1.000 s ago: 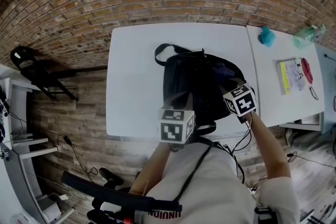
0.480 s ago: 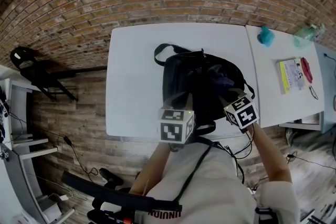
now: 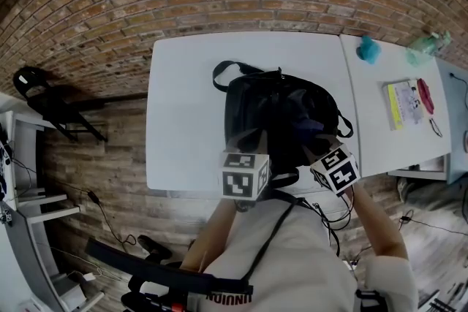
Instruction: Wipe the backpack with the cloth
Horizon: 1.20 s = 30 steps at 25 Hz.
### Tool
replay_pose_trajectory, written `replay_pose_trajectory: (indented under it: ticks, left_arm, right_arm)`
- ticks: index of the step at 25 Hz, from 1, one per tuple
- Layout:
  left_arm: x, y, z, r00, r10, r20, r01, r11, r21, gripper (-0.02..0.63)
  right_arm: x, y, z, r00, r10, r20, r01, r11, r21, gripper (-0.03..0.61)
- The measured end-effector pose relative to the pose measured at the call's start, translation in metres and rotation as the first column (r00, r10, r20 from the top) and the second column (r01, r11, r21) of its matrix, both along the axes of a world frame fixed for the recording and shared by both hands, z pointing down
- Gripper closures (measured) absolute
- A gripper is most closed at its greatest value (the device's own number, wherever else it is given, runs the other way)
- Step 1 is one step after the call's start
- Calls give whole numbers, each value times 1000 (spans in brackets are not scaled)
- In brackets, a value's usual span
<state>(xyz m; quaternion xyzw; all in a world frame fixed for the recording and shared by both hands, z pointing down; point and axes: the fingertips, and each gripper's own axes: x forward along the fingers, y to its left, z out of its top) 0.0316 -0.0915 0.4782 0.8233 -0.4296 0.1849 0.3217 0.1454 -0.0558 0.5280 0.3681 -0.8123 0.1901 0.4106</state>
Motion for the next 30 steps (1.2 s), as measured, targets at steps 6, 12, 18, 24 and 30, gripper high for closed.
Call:
replay_pose_trajectory:
  ticks: [6,12,18,24,30]
  left_arm:
    - [1,2,1,1000,0,0,0,1000,-7,609]
    - [-1,3,3,1000,-1,4,1,1000,-7,609]
    - [-2,3,2,1000,-4,8,4,1000,-7,609]
    - [-3,2,2,1000,-5,11,5,1000,-3,609]
    - [-6,1,0,1000,-12,13,12,1000,4,609]
  right_arm:
    - [1,20,2,1000,-9,10,9,999,-34,540]
    - [1,41,6,999,-2,38,5,996,-90,540]
    - [0,62,11,999,-30,35,35,989,-143,540]
    - [1,55,3,997,-47,56,56,986,-158,540]
    - [8,-14,-43,994,-13,110,15,1000,-11,540]
